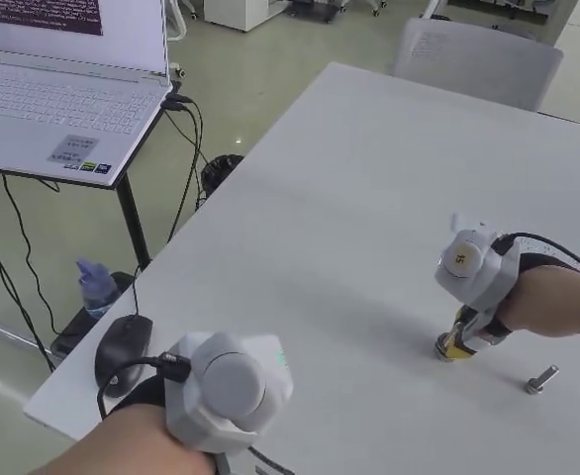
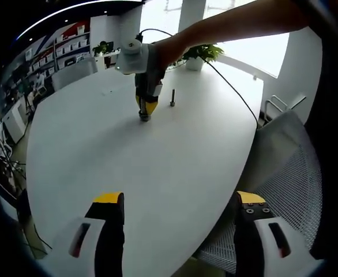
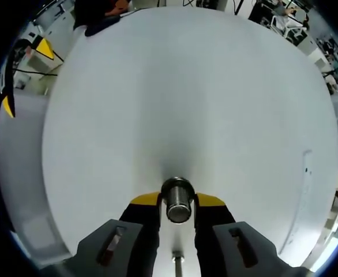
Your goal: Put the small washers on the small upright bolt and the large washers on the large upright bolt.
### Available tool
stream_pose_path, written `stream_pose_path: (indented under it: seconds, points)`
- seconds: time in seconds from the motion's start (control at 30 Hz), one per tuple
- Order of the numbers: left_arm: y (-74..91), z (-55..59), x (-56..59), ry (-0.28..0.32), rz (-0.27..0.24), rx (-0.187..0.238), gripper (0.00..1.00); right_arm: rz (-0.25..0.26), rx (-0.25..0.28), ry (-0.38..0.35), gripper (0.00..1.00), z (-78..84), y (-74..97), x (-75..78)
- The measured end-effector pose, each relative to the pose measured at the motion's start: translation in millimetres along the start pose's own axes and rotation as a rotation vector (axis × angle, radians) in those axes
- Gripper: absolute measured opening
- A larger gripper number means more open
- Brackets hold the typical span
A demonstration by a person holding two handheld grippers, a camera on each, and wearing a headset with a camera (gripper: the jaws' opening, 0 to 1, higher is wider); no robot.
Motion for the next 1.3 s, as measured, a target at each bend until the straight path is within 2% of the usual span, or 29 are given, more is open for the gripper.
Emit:
stream_pose_path:
  seconds: [0.3, 0.47, 0.63, 0.83, 0.93, 1.03, 1.3]
  points:
    - [-1.1, 3.6, -1.8, 0.003, -0.004, -0.015, 0.77, 0.0, 0.009, 0.012, 0.22, -0.5, -2.9, -0.2]
    - [-1.9, 3.9, 0.9, 0.002, -0.001, -0.018, 0.76, -0.001, 0.008, 0.01, 0.23, -0.7, -3.0, -0.7]
    - [-0.2, 5.6, 1.4, -0.002, -0.005, -0.028, 0.75, -0.003, 0.008, 0.038, 0.23, -0.4, -3.0, -0.3]
    - [2.9, 6.2, 1.3, 0.007, -0.013, -0.025, 0.75, -0.007, 0.009, 0.042, 0.25, -0.1, -2.0, -0.8]
    - [3.0, 7.5, 1.9, 0.008, -0.016, -0.028, 0.75, -0.018, 0.018, 0.014, 0.33, 0.5, -0.4, -0.7]
    - [3.8, 7.1, 1.8, 0.009, -0.02, -0.025, 0.75, 0.003, 0.043, 0.015, 0.41, -0.7, 4.5, 0.6]
    - [7.0, 2.8, 1.7, 0.002, -0.028, -0.018, 0.76, 0.027, 0.105, -0.021, 0.45, -1.4, 26.5, -5.5]
Point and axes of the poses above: the centre of the closed fingertips' face, and the gripper's own axes: y roughly backward along the fingers, x roughly to its right, z roughly out of its underside, the point moved 1 cm from there along y, roughly backward along the fingers, and after that the axes turned 1 degree about -y, right-handed, at the moved point
